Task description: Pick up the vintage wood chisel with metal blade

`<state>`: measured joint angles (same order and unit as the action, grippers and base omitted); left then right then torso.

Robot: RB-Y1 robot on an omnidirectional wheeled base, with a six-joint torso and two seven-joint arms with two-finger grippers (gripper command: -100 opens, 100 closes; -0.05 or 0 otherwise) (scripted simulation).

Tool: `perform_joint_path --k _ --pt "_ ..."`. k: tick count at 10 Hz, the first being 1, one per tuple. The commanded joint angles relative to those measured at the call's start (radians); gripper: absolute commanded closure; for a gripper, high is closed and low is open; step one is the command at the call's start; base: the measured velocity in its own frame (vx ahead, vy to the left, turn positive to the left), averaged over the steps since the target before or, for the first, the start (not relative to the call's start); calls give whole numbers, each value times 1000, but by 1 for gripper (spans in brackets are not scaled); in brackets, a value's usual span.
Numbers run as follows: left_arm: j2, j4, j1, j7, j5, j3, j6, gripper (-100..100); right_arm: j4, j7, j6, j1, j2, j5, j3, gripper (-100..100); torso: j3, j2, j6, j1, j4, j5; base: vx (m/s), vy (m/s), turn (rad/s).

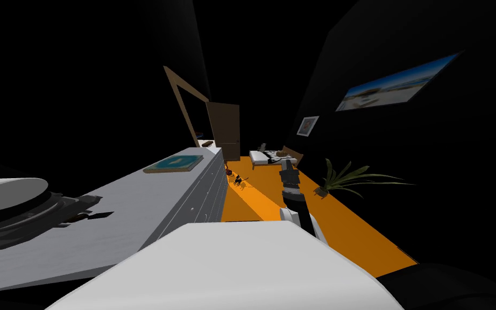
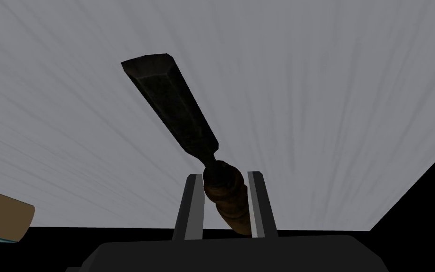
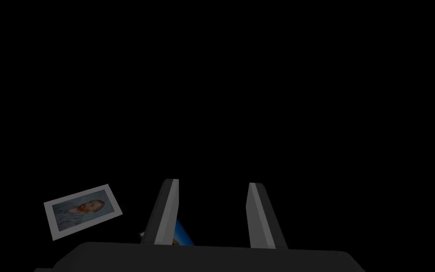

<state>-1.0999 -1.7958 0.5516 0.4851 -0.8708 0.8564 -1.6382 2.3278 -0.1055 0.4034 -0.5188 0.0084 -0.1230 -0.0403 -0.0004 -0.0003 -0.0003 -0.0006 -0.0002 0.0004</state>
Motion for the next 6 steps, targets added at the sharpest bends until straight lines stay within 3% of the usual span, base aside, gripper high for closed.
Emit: perform_joint_path --k 1,3,4,5,6 --pt "0 0 0 0 0 0 0 100 0 0 0 0 0 0 0 0 0 0 0 0 0 0 0 0 0" --pt "0 0 0 0 0 0 0 100 0 0 0 0 0 0 0 0 0 0 0 0 0 0 0 0 0" --pt "0 0 0 0 0 0 0 0 0 0 0 0 0 0 0 0 0 0 0 0 0 0 0 0 0" --pt "-10 -18 4 -24 -8 19 -31 100 0 0 0 0 0 0 0 0 0 0 0 0 0 0 -49 8 -140" --pt "-15 -28 6 -37 -13 28 -48 100 0 0 0 0 0 0 0 0 1 2 1 0 0 0 -75 16 -181"
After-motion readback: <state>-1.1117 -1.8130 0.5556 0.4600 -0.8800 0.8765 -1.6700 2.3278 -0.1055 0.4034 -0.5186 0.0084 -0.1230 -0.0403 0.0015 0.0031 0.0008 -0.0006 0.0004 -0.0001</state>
